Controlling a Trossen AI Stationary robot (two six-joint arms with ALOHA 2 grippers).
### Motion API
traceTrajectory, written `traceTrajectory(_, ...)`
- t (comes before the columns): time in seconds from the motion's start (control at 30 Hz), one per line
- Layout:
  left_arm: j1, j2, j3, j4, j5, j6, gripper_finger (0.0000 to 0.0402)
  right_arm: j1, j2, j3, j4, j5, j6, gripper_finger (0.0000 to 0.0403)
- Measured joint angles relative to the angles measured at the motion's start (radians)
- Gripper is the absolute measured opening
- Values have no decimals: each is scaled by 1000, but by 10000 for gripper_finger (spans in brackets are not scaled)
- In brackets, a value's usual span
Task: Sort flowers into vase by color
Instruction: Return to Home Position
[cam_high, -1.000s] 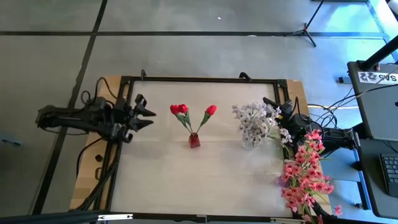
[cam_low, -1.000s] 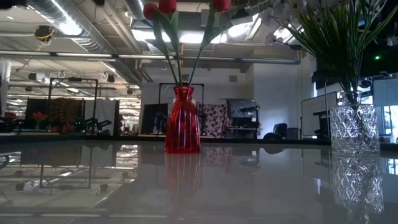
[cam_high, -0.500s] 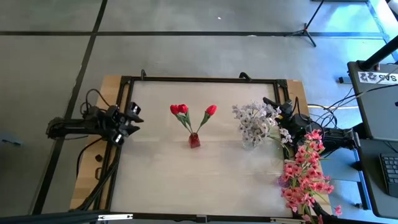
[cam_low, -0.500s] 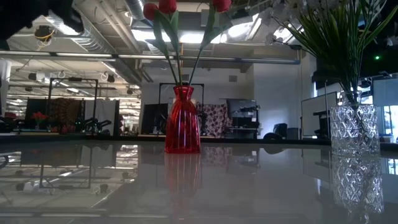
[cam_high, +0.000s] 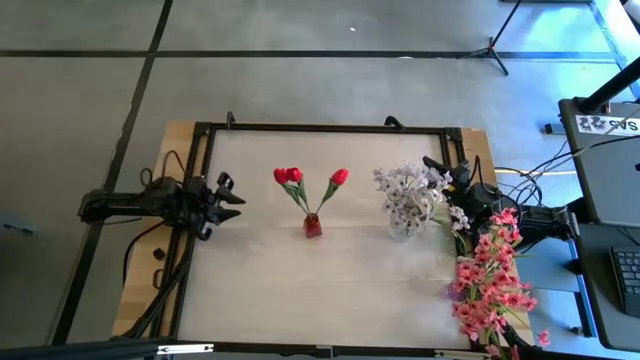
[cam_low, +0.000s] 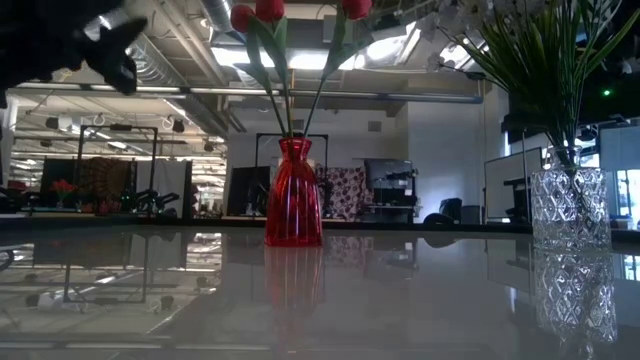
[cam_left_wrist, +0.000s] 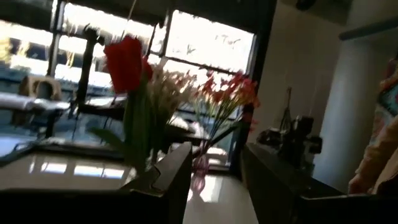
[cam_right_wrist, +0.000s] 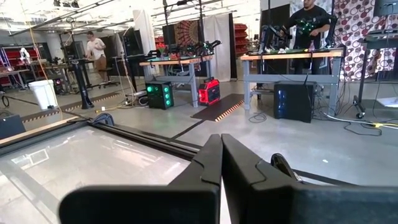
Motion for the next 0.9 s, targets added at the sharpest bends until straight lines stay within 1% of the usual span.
traceTrajectory(0.17, 0, 0, 0, -91, -91, -5, 141, 0, 0, 0, 1, 0, 0, 5)
traceTrajectory(0.3, 0, 1, 0, -202, -165, -100, 141, 0, 0, 0, 2, 0, 0, 5)
traceTrajectory(0.43, 0, 3, 0, -276, -170, -135, 141, 0, 0, 0, 2, 0, 0, 5)
traceTrajectory(0.9, 0, 3, 0, -280, -170, -135, 141, 0, 0, 0, 4, -3, 0, 5)
